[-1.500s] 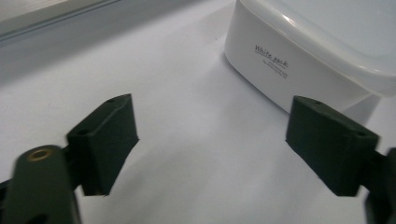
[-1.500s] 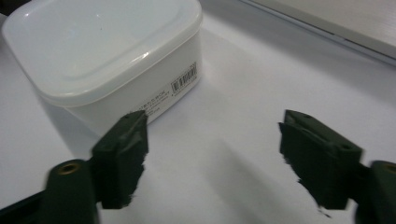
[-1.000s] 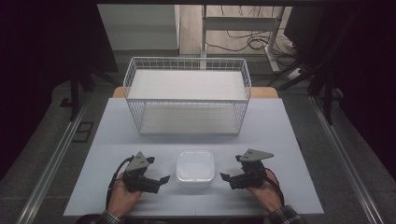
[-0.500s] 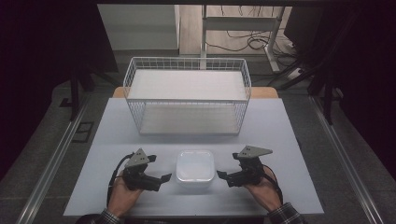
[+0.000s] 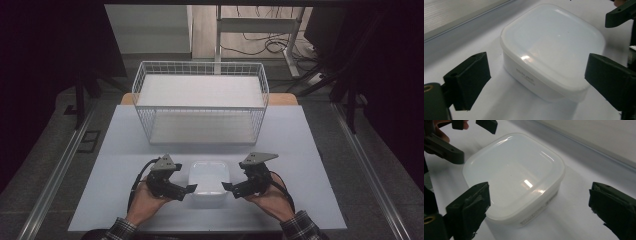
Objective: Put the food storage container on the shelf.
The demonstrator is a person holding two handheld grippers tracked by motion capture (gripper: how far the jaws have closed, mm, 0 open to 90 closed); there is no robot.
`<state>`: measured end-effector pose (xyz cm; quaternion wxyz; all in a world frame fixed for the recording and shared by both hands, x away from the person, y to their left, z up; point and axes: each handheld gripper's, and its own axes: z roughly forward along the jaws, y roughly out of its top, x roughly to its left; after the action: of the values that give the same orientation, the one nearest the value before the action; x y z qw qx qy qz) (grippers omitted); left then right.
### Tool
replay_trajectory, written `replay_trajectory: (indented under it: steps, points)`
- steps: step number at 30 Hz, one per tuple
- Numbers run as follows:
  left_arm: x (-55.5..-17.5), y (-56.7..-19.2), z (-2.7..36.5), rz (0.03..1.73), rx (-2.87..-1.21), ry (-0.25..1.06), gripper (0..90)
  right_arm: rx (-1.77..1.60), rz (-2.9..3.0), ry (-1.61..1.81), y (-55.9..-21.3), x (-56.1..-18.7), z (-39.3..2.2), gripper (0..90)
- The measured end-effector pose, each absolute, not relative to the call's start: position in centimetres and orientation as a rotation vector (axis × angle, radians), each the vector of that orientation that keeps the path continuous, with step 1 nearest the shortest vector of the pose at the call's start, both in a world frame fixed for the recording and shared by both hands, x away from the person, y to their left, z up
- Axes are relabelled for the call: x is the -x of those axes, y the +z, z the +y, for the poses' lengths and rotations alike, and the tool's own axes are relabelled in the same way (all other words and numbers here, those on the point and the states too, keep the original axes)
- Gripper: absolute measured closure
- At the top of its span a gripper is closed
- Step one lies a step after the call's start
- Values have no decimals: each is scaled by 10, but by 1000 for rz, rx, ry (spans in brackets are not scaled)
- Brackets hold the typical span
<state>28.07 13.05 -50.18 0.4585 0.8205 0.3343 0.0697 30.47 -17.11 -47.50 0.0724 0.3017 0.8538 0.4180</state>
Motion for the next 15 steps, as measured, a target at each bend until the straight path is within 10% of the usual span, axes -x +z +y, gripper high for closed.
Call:
replay_trajectory:
  steps: [15]
  points:
    - [-291, -511, 121, 815, -2024, -2, 109, -956, 2722, 1293, -490, -318, -159, 178]
